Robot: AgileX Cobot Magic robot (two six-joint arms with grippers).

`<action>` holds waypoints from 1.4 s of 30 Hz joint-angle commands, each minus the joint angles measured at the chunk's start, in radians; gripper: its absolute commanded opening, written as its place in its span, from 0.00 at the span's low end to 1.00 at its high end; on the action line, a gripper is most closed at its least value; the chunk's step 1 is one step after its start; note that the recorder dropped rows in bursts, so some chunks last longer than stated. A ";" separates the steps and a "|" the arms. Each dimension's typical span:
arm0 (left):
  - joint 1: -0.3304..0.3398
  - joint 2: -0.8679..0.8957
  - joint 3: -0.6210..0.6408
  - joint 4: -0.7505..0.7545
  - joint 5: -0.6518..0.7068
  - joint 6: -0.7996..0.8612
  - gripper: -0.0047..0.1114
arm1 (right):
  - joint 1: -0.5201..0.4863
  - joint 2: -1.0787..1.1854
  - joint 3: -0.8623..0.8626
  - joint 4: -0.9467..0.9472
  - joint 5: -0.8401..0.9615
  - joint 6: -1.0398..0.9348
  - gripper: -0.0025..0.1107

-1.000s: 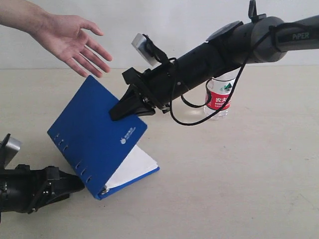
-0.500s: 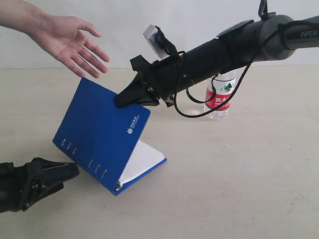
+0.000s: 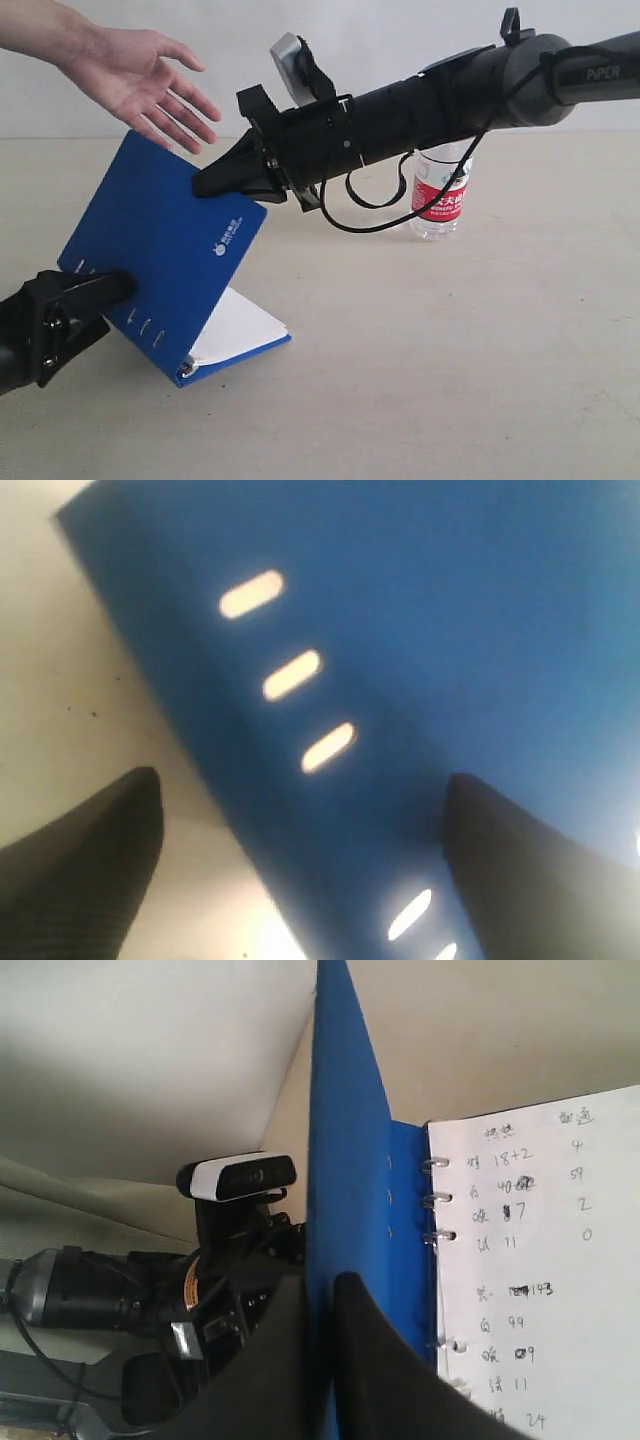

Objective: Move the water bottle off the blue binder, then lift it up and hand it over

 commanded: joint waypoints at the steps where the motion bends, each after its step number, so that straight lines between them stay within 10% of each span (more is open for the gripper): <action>1: 0.003 -0.002 -0.009 -0.029 -0.010 -0.057 0.67 | 0.014 -0.019 -0.002 0.044 0.034 -0.010 0.02; 6: 0.003 -0.002 -0.009 -0.027 -0.010 -0.076 0.57 | 0.024 -0.019 -0.002 -0.010 0.034 -0.010 0.02; 13: 0.003 -0.002 -0.009 -0.031 -0.010 -0.089 0.08 | 0.056 -0.019 -0.002 -0.111 0.034 -0.031 0.04; 23: 0.003 -0.002 0.015 0.000 -0.010 0.030 0.08 | 0.051 -0.019 -0.056 -0.294 0.034 -0.020 0.81; 42: 0.003 -0.313 -0.022 0.314 0.268 0.301 0.08 | 0.053 -0.160 -0.271 -0.754 0.034 0.039 0.83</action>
